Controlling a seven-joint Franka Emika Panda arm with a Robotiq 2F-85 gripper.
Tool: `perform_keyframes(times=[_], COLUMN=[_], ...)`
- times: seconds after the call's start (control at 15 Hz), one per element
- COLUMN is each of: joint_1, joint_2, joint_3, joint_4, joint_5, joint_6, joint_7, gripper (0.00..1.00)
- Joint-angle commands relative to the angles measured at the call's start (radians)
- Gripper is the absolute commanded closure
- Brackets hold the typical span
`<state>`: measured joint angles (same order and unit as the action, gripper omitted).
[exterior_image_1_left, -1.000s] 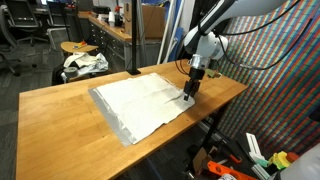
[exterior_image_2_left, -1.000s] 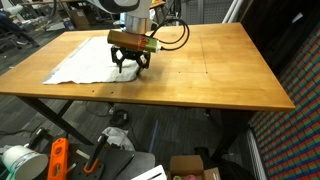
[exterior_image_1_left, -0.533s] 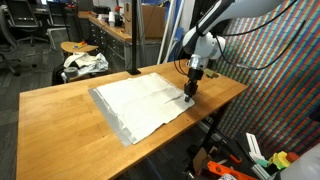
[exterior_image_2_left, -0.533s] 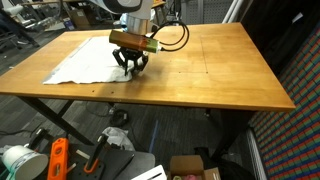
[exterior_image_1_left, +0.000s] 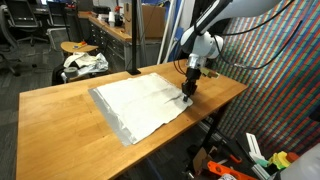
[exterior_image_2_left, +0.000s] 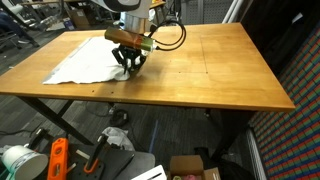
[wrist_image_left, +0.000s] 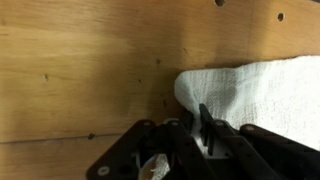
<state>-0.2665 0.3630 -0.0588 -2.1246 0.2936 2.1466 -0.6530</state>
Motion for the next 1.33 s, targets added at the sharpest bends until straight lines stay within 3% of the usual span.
perform_keyframes(times=[0.0, 0.6, 0.87, 1.27], joint_1=[0.017, 0.033, 0.058, 0.103], joint_2=[-0.024, -0.082, -0.132, -0.218], joint_3=[0.010, 0.032, 0.015, -0.001], joint_4=[0.000, -0.023, -0.027, -0.072], joint_5=[0.011, 0.076, 0.012, -0.169], joint_6=[-0.015, 0.062, 0.063, 0.031], joint_7=[0.086, 0.216, 0.295, 0.397], gripper=[0.97, 0.98, 0.98, 0.98])
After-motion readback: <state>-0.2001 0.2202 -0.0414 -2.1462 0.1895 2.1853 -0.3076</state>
